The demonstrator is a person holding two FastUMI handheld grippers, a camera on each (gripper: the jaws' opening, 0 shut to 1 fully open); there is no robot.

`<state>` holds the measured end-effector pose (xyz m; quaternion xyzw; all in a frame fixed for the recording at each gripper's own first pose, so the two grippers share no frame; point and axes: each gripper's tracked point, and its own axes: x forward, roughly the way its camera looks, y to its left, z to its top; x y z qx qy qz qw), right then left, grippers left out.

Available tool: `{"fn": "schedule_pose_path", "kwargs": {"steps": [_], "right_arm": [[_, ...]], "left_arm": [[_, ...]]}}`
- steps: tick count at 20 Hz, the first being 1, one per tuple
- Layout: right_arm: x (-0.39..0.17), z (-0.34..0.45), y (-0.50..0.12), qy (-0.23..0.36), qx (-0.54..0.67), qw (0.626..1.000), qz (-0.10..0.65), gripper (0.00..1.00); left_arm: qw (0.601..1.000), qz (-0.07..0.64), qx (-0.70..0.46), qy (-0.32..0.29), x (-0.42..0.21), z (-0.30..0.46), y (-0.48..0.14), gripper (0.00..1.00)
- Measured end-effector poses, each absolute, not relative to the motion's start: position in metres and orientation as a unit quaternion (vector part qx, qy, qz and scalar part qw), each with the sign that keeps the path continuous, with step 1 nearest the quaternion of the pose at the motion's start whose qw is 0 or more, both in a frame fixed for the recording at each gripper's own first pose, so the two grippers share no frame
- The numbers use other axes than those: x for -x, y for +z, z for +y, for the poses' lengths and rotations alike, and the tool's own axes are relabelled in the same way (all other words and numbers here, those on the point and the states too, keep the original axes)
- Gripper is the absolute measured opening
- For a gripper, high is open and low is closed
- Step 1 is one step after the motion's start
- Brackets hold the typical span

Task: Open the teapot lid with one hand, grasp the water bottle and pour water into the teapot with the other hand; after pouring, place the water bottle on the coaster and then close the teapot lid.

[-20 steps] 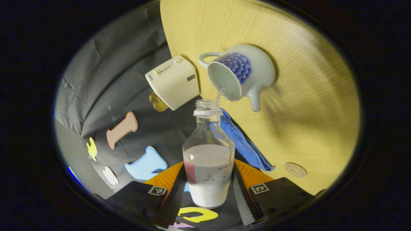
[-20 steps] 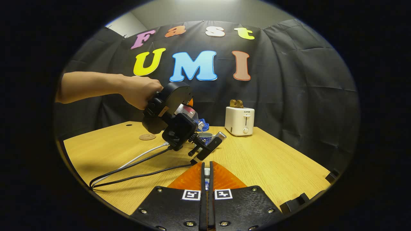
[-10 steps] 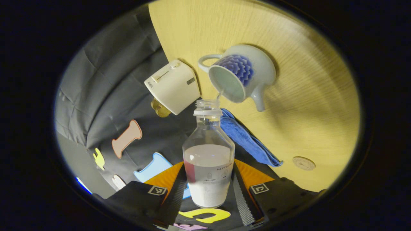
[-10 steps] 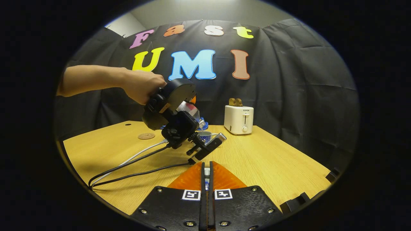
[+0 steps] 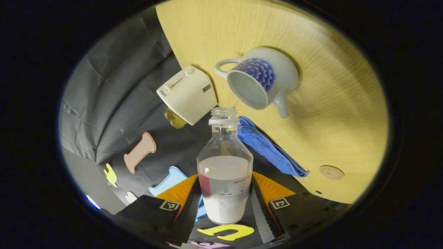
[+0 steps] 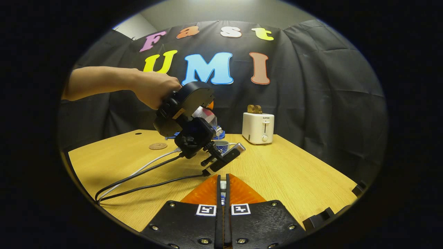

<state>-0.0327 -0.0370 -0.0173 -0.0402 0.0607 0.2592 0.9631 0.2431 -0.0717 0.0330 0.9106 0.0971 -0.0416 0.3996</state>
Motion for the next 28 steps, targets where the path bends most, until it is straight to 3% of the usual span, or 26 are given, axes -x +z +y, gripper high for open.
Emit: {"fn": "schedule_pose_path", "kwargs": {"steps": [8,12,20,28], "right_arm": [[0.034,-0.036,-0.017,0.259,0.038,0.963,0.065,0.02],[0.035,-0.035,-0.013,0.26,0.025,0.963,0.066,0.02],[0.024,-0.038,-0.003,0.247,0.032,0.967,0.045,0.01],[0.007,-0.009,-0.003,0.273,0.031,0.96,0.053,0.01]], "left_arm": [[0.458,0.099,-0.882,-0.049,-0.245,-0.063,0.022,0.86],[0.512,0.109,-0.85,-0.054,-0.245,-0.054,0.01,0.86],[0.717,0.119,-0.686,-0.04,-0.24,-0.02,-0.005,0.87],[0.912,0.108,-0.391,0.058,-0.285,0.053,-0.028,0.86]]}}
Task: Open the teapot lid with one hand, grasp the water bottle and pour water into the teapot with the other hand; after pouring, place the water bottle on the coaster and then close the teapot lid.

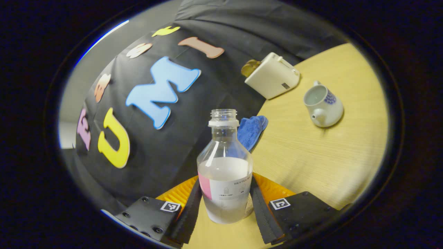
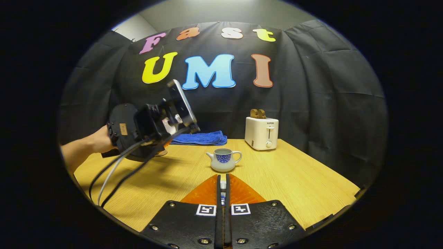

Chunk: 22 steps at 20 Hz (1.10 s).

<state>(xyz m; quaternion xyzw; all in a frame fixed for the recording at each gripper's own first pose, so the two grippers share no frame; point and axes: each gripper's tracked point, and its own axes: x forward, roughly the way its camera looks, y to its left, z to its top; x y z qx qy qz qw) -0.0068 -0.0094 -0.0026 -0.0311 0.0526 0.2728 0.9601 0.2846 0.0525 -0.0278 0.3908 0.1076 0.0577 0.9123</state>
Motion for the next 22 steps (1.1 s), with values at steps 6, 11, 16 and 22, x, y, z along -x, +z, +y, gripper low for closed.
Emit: {"fn": "schedule_pose_path", "kwargs": {"steps": [6,11,16,22], "right_arm": [[0.0,0.015,0.006,0.29,0.032,0.955,0.046,0.01],[-0.008,0.025,0.003,0.293,0.035,0.954,0.048,0.02],[-0.016,0.03,-0.004,0.292,0.031,0.954,0.059,0.02],[-0.022,0.03,-0.01,0.289,0.03,0.955,0.068,0.02]], "left_arm": [[0.982,0.066,-0.157,0.087,-0.288,0.061,-0.039,0.87],[0.993,0.048,0.002,0.108,-0.281,0.062,-0.039,0.86],[0.992,0.018,0.065,0.106,-0.284,0.058,-0.038,0.85],[0.994,0.027,0.03,0.103,-0.289,0.064,-0.046,0.85]]}}
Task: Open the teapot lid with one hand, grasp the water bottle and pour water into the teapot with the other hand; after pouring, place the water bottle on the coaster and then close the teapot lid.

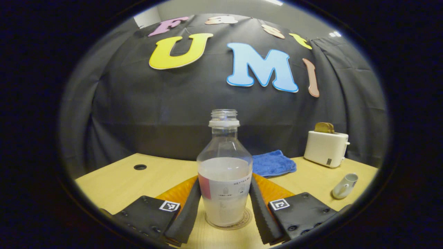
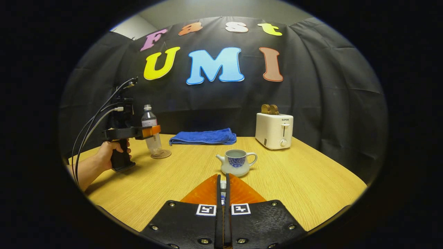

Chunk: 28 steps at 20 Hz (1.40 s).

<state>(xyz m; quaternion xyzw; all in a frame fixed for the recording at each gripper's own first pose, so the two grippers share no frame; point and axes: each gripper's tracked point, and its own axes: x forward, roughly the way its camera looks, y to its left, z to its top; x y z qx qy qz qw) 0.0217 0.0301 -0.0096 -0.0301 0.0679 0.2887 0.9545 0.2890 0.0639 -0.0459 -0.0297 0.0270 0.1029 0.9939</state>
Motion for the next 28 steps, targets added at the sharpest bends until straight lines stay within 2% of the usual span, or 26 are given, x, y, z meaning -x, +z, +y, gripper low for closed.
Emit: {"fn": "schedule_pose_path", "kwargs": {"steps": [17,19,21,28], "right_arm": [[-0.028,0.028,-0.011,0.282,0.03,0.956,0.07,0.02],[-0.028,0.029,-0.009,0.282,0.031,0.956,0.07,0.02],[-0.027,0.028,-0.008,0.282,0.031,0.957,0.067,0.02],[-0.023,0.027,-0.006,0.284,0.031,0.956,0.065,0.02]], "left_arm": [[0.992,0.037,0.038,0.11,-0.289,0.063,-0.049,0.86],[0.992,0.038,0.029,0.116,-0.288,0.066,-0.052,0.88],[0.991,0.038,0.015,0.129,-0.284,0.073,-0.05,1.0],[0.99,0.03,0.024,0.135,-0.281,0.069,-0.051,1.0]]}}
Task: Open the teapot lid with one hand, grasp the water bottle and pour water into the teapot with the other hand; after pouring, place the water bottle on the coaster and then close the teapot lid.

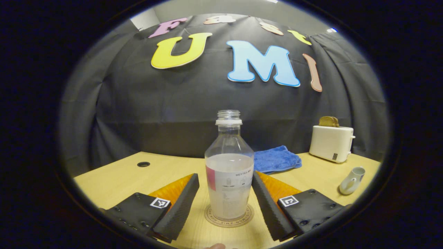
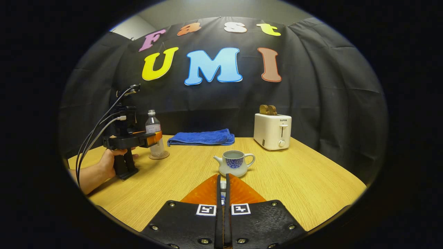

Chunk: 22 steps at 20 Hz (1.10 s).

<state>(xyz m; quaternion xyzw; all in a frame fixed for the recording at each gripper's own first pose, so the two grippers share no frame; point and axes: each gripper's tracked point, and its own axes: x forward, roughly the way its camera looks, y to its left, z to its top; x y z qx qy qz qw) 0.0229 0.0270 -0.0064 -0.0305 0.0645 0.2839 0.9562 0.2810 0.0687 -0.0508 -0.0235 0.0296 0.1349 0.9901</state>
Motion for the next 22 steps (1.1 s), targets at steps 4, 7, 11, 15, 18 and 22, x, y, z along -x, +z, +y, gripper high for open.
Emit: {"fn": "schedule_pose_path", "kwargs": {"steps": [4,7,11,15,18,22], "right_arm": [[-0.023,0.028,-0.005,0.284,0.026,0.956,0.065,0.02],[-0.027,0.031,0.001,0.285,0.022,0.957,0.058,0.02],[-0.066,0.039,0.03,0.269,0.018,0.963,0.009,0.02],[-0.122,0.061,0.04,0.251,0.029,0.967,-0.025,0.01],[-0.144,0.077,0.031,0.244,0.051,0.968,-0.026,0.01],[-0.165,0.085,0.018,0.231,0.066,0.971,-0.017,0.01]], "left_arm": [[0.993,0.007,0.024,0.117,-0.281,0.057,-0.048,1.0],[0.994,0.005,0.018,0.109,-0.275,0.053,-0.047,1.0],[0.994,0.006,0.026,0.105,-0.264,0.046,-0.045,1.0],[0.991,-0.027,0.015,0.132,-0.258,0.051,-0.032,1.0],[0.993,-0.032,0.006,0.114,-0.255,0.046,-0.029,1.0],[0.993,-0.041,0.013,0.113,-0.254,0.042,-0.027,1.0]]}}
